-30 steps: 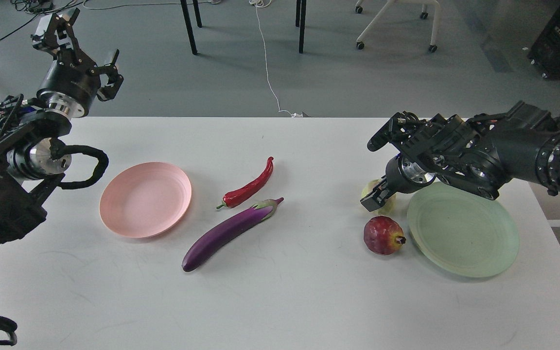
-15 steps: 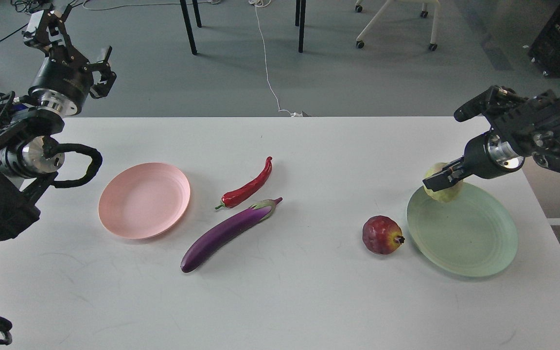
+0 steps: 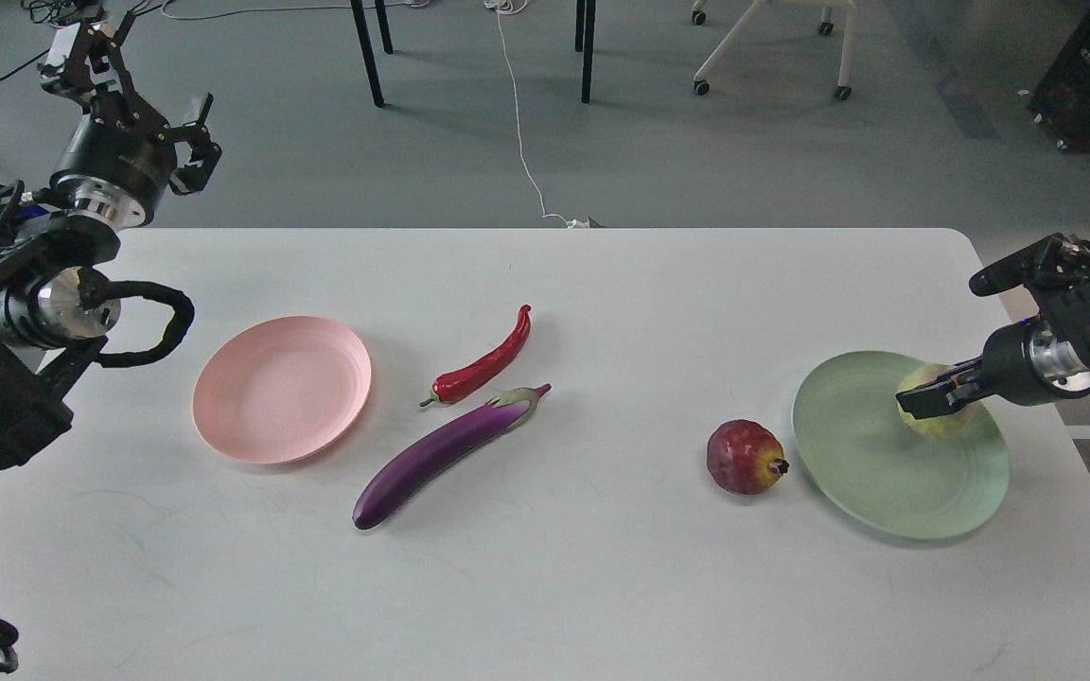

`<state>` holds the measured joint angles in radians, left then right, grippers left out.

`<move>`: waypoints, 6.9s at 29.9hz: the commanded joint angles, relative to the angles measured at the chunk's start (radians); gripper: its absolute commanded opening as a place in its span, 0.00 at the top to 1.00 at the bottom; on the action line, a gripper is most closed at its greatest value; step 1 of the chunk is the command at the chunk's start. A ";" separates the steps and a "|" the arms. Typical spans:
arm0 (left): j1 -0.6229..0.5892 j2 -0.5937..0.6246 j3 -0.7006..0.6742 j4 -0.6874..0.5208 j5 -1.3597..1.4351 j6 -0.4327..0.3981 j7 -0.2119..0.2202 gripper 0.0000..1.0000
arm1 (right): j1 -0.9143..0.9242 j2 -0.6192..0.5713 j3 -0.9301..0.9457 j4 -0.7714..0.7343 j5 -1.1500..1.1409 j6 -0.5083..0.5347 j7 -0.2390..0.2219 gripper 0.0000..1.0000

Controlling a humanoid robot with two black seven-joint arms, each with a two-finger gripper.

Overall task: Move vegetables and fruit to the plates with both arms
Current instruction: 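Place the peach on the green plate and release it, then grasp the dark red fruit beside the green plate with the right hand, then set the dark red fruit on the green plate and release, then raise the right hand away and move the left hand toward the vegetables, then grasp the purple eggplant with the left hand, then carry the eggplant onto the pink plate with the left hand, then release the eggplant and move the left hand to the red chili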

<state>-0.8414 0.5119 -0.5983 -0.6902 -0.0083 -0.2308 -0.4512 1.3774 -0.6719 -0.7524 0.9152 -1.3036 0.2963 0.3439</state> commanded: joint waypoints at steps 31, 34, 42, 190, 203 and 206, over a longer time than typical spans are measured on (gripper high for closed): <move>-0.001 0.005 0.000 0.000 -0.001 0.004 0.000 0.02 | 0.143 0.227 -0.031 0.295 0.150 0.044 0.004 0.19; 0.001 0.010 0.000 0.000 -0.001 0.002 0.000 0.02 | 0.127 0.244 -0.031 0.280 0.150 0.044 0.004 0.35; 0.002 0.010 0.000 0.000 0.001 0.002 0.000 0.02 | 0.193 0.229 -0.013 0.272 0.156 0.040 0.009 0.46; -0.223 0.062 0.555 -0.118 1.748 0.160 -0.037 0.30 | -0.632 0.183 1.348 -0.355 1.416 0.192 0.024 0.01; -0.237 -0.214 0.698 -0.088 1.765 0.156 -0.037 0.31 | -0.624 0.144 1.366 -0.355 1.414 0.192 0.024 0.01; -0.226 -0.242 0.713 -0.084 1.765 0.162 -0.037 0.34 | -0.626 0.146 1.366 -0.355 1.414 0.192 0.024 0.01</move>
<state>-1.0786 0.2979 0.0957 -0.7780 1.7565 -0.0744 -0.4887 0.7526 -0.5268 0.6132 0.5598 0.1119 0.4887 0.3683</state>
